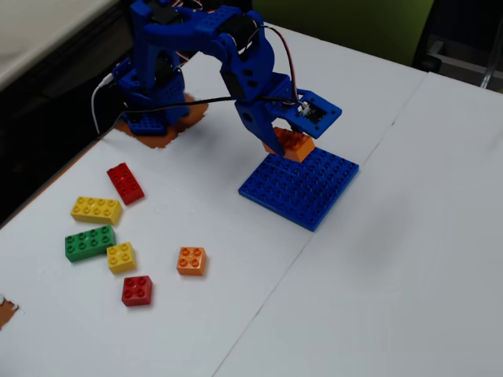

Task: Pick up the 2x4 orange block and go up the 8x8 blue block.

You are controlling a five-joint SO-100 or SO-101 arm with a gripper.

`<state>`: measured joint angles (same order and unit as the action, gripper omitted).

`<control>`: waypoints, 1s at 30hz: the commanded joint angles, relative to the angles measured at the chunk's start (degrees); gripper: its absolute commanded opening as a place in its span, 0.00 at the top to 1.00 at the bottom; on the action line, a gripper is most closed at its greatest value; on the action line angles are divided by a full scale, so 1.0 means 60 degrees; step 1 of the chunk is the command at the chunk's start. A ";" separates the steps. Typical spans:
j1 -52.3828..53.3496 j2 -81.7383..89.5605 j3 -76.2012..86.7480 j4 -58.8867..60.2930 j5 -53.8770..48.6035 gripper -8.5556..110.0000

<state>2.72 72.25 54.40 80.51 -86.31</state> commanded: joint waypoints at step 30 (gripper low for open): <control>-0.0059 0.0015 -0.0293 -0.0352 0.0088 0.93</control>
<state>2.72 70.84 53.35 78.22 -85.87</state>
